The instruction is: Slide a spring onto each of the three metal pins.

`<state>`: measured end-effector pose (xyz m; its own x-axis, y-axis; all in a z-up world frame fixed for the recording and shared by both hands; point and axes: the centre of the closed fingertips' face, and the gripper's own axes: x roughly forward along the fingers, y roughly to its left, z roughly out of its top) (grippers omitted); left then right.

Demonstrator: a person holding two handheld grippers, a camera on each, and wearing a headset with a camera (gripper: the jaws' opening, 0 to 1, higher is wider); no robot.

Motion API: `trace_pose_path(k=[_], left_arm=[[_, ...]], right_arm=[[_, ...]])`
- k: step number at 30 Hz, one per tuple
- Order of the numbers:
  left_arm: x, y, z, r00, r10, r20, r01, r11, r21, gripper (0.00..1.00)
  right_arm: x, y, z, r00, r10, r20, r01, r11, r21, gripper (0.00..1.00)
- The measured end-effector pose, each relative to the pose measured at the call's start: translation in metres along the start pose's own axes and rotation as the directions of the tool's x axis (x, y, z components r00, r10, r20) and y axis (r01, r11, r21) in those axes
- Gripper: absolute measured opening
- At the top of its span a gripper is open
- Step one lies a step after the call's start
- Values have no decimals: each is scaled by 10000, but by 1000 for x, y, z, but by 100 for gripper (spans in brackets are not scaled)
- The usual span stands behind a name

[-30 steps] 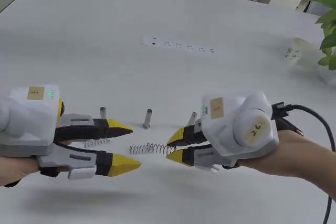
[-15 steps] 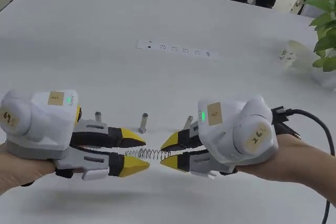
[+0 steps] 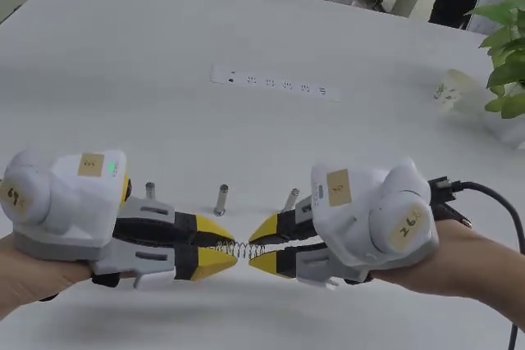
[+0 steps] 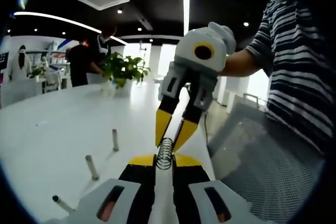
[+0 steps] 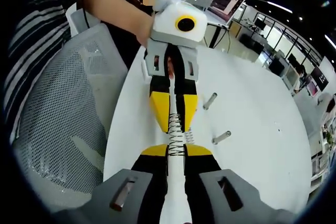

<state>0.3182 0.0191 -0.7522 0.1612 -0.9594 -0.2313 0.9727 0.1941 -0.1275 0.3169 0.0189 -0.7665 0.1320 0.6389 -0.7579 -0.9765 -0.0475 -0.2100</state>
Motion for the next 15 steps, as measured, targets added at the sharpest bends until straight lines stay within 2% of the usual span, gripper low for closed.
trace_pose_path(k=[7, 15], left_arm=[[-1, -2, 2, 9998, -164, 84, 164, 9999, 19, 3], [1, -8, 1, 9990, -434, -92, 435, 9990, 103, 2]], right_arm=[[-1, 1, 1, 9998, -6, 198, 2, 9998, 193, 8], [-3, 5, -2, 9993, -3, 376, -13, 9991, 417, 9]])
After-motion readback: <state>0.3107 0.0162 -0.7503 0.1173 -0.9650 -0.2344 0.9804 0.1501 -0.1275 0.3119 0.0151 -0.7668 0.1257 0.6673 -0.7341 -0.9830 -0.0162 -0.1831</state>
